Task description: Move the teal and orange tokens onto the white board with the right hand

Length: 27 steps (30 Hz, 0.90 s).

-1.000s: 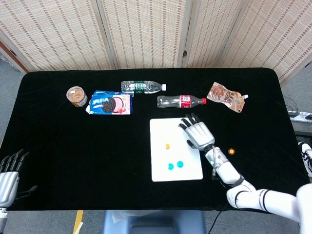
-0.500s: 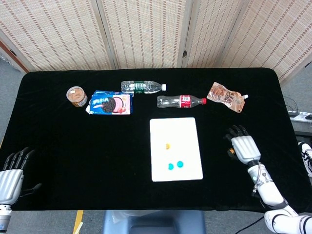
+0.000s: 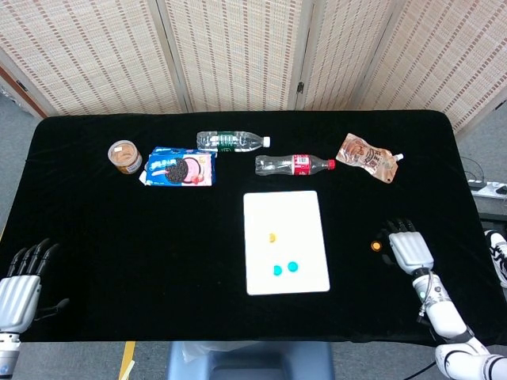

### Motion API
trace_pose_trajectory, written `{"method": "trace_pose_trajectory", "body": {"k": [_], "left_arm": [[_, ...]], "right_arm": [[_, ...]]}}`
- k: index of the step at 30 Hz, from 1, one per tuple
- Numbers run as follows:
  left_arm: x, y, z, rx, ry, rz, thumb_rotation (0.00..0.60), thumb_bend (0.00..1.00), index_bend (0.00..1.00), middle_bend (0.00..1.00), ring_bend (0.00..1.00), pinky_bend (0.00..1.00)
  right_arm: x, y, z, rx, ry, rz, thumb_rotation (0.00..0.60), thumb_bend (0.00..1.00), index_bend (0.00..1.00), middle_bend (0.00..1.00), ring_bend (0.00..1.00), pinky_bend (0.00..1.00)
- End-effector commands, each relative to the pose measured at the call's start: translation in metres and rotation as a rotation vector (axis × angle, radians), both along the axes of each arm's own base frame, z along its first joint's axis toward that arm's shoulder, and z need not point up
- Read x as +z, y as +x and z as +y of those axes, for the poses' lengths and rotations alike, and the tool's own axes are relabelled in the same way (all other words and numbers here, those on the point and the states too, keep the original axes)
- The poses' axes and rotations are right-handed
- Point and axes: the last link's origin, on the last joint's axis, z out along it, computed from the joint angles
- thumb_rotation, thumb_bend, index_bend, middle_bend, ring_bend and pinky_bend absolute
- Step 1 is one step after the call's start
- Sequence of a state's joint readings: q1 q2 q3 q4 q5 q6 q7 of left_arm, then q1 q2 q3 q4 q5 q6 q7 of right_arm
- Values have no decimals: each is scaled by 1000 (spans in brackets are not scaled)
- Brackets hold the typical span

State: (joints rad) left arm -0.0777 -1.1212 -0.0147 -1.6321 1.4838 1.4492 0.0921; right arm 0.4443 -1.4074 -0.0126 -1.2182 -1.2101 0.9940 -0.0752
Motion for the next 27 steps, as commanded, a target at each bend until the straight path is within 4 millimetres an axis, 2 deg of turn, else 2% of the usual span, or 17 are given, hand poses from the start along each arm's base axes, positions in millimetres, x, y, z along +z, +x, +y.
{"method": "trace_pose_trajectory", "body": {"k": [1, 20, 27], "left_arm": [[0, 0, -1, 1, 1, 0, 600, 124, 0, 0, 0, 0], [1, -4, -2, 15, 5, 0, 600, 125, 0, 0, 0, 0], [1, -6, -3, 20, 2, -3, 600, 124, 0, 0, 0, 0]], "right_arm": [[-4, -1, -3, -3, 4, -7, 600, 436, 349, 157, 41, 0], [-13, 2, -10, 6, 11, -16, 600, 436, 395, 169, 38, 0], [-15, 3, -11, 6, 9, -12, 600, 439, 451, 183, 45, 0]]}}
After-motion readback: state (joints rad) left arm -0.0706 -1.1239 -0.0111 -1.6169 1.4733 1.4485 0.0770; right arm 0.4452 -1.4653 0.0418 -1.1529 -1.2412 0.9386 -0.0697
